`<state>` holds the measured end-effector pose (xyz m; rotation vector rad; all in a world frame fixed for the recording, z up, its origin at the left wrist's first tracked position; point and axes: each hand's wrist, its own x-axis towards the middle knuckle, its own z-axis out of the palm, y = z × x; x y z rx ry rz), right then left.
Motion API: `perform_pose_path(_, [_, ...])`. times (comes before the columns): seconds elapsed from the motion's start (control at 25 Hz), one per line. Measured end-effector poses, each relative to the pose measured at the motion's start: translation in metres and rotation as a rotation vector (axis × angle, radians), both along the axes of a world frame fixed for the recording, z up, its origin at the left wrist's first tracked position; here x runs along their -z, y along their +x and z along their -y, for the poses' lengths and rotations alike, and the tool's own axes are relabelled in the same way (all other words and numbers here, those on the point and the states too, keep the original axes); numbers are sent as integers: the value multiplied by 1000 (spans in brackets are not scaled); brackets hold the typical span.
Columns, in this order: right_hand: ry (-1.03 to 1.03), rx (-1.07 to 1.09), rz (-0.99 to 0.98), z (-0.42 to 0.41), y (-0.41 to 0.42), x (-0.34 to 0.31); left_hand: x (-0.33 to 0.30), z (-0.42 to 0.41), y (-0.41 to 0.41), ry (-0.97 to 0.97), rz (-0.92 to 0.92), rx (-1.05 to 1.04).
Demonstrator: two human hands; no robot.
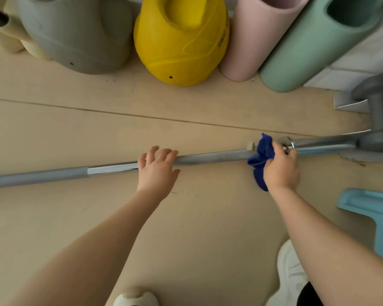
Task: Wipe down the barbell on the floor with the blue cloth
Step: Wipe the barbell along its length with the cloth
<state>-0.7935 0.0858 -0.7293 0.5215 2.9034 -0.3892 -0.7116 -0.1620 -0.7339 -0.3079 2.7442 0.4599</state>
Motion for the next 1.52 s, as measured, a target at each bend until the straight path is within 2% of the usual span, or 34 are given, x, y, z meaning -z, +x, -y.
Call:
perform_pose_path(0.08, [-20,-152,20,10,5,1,1,-15,-8,42,-45,129])
perform_pose_path(0.16, [-47,-358,16,14,12,6,3,-24,-16,33,-86,130])
perform_pose_path(0.2, [-58,-382,-1,10,10,7,5,-26,-20,19,-113,120])
perform_pose_path(0.28, [-58,-269,-46,-8,-3,7,11,-28,-23,-9,-155,111])
perform_pose_path(0.4, [-49,77,-35,-21,-18,1,16,-31,-23,-49,-170,105])
perform_pose_path(0.44, [-42,53,5,-11,-16,-2,17,-33,-22,-49,-168,108])
perform_pose_path(0.64, [-72,-675,248,48,0,-7,16,-32,-22,-52,-169,92])
perform_pose_path(0.68, [-64,-709,275,45,-10,-10,17,-33,-22,-41,-156,71])
perform_pose_path(0.72, [-30,-649,280,37,-20,-13,17,-34,-22,-28,-140,61])
perform_pose_path(0.8, [69,-414,256,31,-24,-18,14,-33,-21,-22,-126,74])
perform_pose_path(0.84, [78,-368,264,41,-17,-21,12,-31,-22,-17,-107,89])
perform_pose_path(0.88, [51,-410,277,60,-5,-23,11,-29,-22,-3,-77,110])
perform_pose_path(1.0, [-64,-729,361,110,36,-25,4,-16,-16,77,-35,157])
perform_pose_path(1.08, [0,-782,346,111,28,-25,-2,3,-2,115,-86,106])
perform_pose_path(1.2, [119,-491,334,106,18,-25,-6,44,25,81,-83,-31])
perform_pose_path(1.24, [153,-478,339,115,27,-26,-7,57,33,72,-69,-75])
perform_pose_path(1.28, [158,-522,335,131,41,-27,-8,68,40,72,-47,-110])
perform_pose_path(1.4, [0,-693,360,187,91,-28,-12,91,63,61,31,-191])
perform_pose_path(1.52, [-74,-909,420,231,116,-24,-19,113,89,23,55,-359])
